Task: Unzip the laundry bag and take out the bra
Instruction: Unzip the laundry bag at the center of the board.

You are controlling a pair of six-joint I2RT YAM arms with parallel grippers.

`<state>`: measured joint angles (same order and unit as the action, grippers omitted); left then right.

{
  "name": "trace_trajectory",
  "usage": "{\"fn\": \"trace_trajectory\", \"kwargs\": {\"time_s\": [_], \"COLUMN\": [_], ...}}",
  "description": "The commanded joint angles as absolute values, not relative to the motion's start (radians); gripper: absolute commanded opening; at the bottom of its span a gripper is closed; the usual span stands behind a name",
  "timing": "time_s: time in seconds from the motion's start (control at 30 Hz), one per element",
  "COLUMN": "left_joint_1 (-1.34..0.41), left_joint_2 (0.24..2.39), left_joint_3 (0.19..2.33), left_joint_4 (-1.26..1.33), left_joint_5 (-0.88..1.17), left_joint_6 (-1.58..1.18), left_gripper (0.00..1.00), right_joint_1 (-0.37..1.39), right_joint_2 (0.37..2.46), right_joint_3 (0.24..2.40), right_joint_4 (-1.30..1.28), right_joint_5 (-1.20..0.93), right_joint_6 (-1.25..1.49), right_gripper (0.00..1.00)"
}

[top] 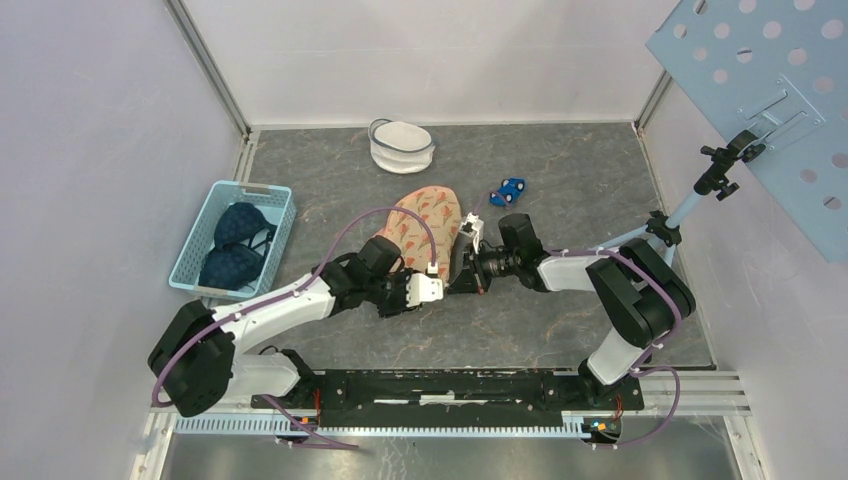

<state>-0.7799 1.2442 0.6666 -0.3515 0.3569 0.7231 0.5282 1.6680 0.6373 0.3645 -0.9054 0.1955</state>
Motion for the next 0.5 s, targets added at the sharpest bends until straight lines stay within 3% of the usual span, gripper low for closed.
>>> {"fn": "trace_trajectory", "kwargs": {"time_s": [0.0,0.2,0.3,0.4,0.47], "left_joint_1": [-0.783,-0.797,-0.807,-0.815,-0.822], "left_joint_2": [1.223,1.250,1.278,1.304,1.317], "left_joint_3": [0.732,0.764,0.755,0.746,0.733], "left_joint_4": [-0.370,-0.315,-0.283,-0.273,-0.274], "left_joint_5": [0.419,0.416,0.374,0.357,0.332], "left_joint_6": [0.606,0.553,0.590,0.621,0.651], "left_gripper": [0.48,0.59,0.60,0.54,0.45], "right_joint_1": [0.556,0.593,0.604,0.601,0.598], "right_joint_2": [1.650,1.649,1.650,1.652,1.654], "right_joint_3": [0.623,0.630,0.641,0.653,0.654], "right_joint_4": [0.439,0.463,0.461,0.441,0.437], "right_joint_5": [-0.928,-0.930,-0.931,-0.928,-0.928], "right_joint_6": [0.223,0.253,0.253,0.239,0.235], "right_gripper": [0.00,0.00,0.00,0.00,0.00]}}
